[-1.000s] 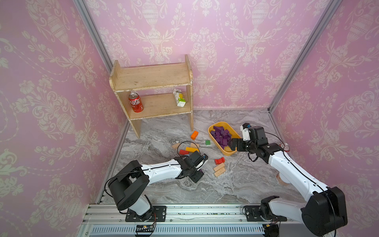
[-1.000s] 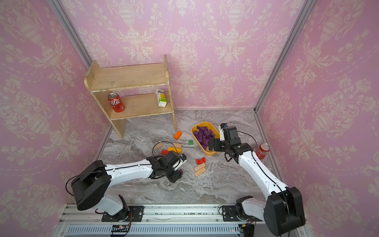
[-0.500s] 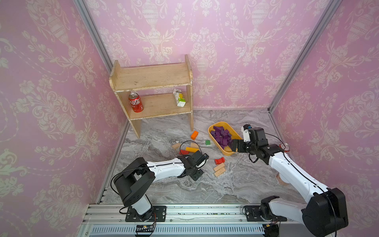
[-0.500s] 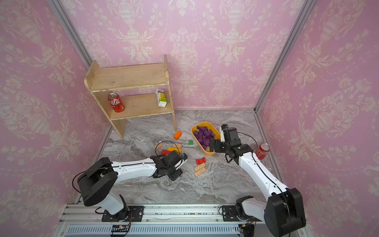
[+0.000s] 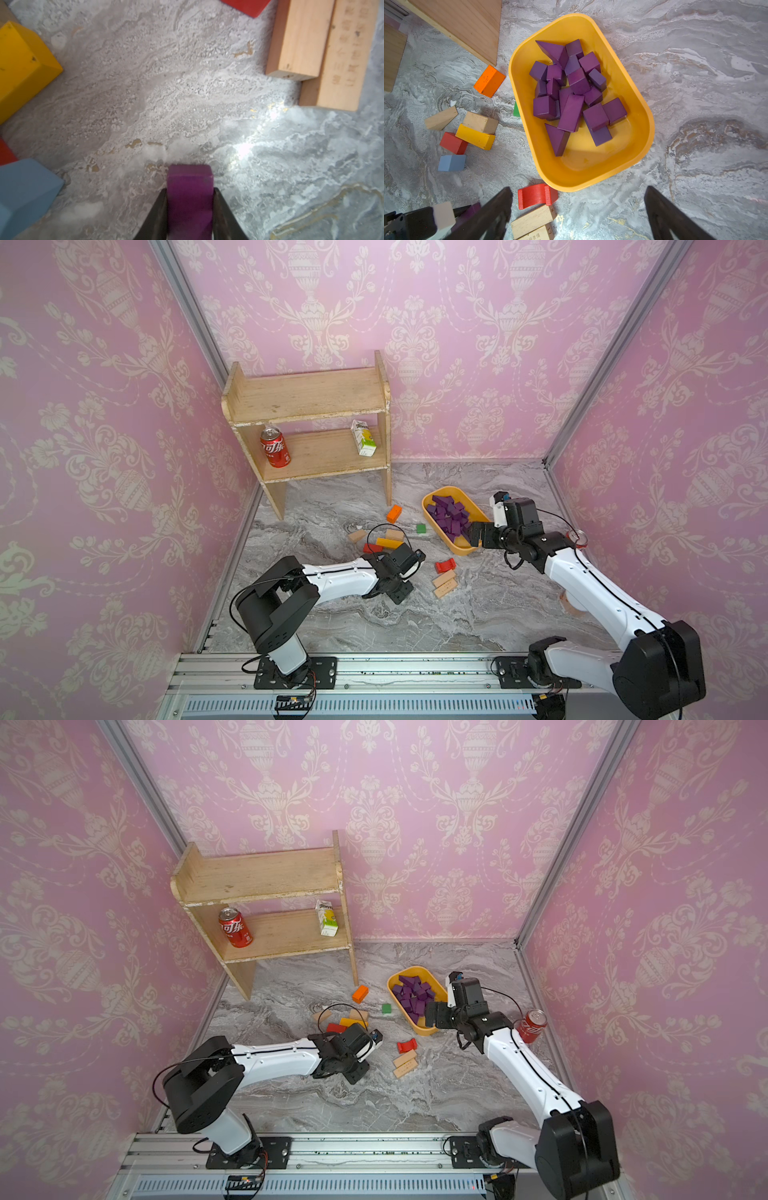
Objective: Pick purple bricks into the storage bin
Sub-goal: Pick up the building block from the center of the board.
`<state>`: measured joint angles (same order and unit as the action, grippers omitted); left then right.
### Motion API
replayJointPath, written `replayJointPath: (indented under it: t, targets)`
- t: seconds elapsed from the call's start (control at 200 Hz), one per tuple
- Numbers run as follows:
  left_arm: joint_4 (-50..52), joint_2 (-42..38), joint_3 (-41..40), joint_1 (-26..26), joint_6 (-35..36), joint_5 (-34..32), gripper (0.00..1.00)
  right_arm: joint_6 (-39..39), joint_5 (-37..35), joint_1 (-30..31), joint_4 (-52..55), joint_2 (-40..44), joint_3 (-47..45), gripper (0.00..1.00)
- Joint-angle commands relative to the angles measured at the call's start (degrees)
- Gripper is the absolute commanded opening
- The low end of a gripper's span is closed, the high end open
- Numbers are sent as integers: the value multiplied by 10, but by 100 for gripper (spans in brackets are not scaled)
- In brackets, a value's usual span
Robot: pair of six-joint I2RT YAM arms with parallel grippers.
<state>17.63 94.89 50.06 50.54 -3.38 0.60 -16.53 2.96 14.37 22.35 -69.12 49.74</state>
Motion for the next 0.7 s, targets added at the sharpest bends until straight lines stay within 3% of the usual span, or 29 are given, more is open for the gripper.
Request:
replayJointPath:
  t: [0.0,0.695]
  targets:
    - [-24,3,6,3,4,-29,26,1,-8,1,-5,2,-11,100]
    - [-48,-26,36,-1,-17,-85,25,-19,-5,0,-31,7,-33,100]
